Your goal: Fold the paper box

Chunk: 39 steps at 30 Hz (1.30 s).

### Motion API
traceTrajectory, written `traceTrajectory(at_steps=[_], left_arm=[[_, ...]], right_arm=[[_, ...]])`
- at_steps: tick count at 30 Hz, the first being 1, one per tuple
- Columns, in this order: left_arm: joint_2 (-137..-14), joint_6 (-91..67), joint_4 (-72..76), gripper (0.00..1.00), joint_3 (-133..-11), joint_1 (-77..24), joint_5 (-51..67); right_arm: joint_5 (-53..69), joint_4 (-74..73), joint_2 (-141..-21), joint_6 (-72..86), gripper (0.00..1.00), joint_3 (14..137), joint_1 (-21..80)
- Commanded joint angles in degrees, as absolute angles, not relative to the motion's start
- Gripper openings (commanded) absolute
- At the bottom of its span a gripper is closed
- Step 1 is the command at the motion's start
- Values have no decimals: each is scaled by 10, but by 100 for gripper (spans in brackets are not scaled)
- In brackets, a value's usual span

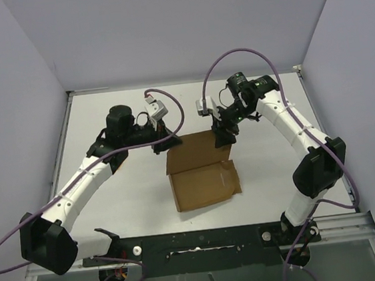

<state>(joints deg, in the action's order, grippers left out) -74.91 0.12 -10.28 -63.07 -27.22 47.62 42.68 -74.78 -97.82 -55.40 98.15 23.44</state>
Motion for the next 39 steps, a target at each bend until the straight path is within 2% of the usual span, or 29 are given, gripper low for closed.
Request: traceTrajectory(at_steps=[1,4,7,11,14,20,24,30,36,39], left_arm=[[-664,-48,-15,0,-556,-266,395],[-616,-77,32,0,-496,-266,343],[-572,-94,72,0,-445,-265,298],[-536,-109,139,0,-381,-265,287],[-532,-112,177,0,-352,-265,289],[-537,-125,233,0,-328,-265,294],[-534,-127,234,0,-327,-265,296],[-531,-128,229,0,-327,-265,286],[-529,-130,225,0,-328,-265,282],[-528,-131,221,0,-328,-265,278]], right_arm=[[442,-671,-902,-484,59,972,198],[493,-613,-846,-448,71,917,145],[539,-505,-782,-380,72,799,91],[548,-261,-716,-212,71,591,70],[550,-185,-730,-147,73,524,53],[510,-231,-871,-135,71,553,58],[501,-294,-939,-150,61,601,67],[508,-303,-937,-162,56,599,81],[456,-315,-953,-178,41,609,106],[437,-314,-947,-180,27,612,111]])
